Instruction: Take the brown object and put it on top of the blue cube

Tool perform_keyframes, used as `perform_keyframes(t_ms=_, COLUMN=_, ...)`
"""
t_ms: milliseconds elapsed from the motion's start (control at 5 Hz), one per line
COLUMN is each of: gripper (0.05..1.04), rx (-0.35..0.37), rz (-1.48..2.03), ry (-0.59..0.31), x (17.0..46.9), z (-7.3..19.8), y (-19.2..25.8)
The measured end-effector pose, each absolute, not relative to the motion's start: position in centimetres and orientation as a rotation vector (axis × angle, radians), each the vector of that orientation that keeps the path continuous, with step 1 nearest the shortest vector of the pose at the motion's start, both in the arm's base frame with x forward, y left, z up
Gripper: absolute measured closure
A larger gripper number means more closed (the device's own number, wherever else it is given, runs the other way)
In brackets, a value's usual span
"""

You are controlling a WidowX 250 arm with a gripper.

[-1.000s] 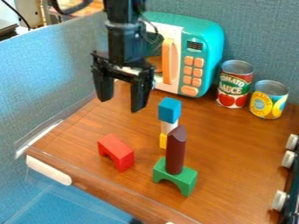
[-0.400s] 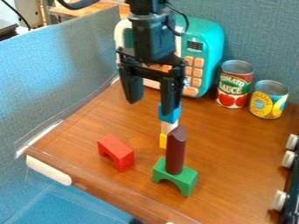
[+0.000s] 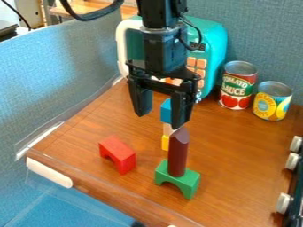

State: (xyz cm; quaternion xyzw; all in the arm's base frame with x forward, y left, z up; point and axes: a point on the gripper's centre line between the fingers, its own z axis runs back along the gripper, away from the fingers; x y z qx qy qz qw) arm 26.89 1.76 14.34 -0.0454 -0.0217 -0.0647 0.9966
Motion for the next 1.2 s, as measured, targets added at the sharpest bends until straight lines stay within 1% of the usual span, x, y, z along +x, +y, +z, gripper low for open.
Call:
perform_keyframes(t_ms=200, gripper=0.083, rx=-0.076, rz=-0.122, ry=0.004, x=27.5, z=12.2, y=1.1)
perform_keyframes(t_ms=400, gripper=0.083, rx=-0.068, rz=-0.099, ry=0.014, x=28.1, z=10.9, y=0.5)
perform_keyframes(t_ms=600, gripper=0.084, rx=-0.067, rz=-0.03, ry=-0.008, x=29.0, z=9.9, y=0.4)
perform_keyframes(t_ms=800, gripper=0.083, rx=-0.068, rz=-0.002, ry=0.0, x=29.3, z=9.1, y=0.3)
perform_keyframes(t_ms=1000, gripper=0.137, rx=-0.041, rz=0.003, ry=0.011, x=29.8, z=7.6, y=0.1)
perform_keyframes(t_ms=1200, gripper=0.42, rx=-0.028, rz=0.003, ry=0.002, x=29.8, z=7.4, y=0.2)
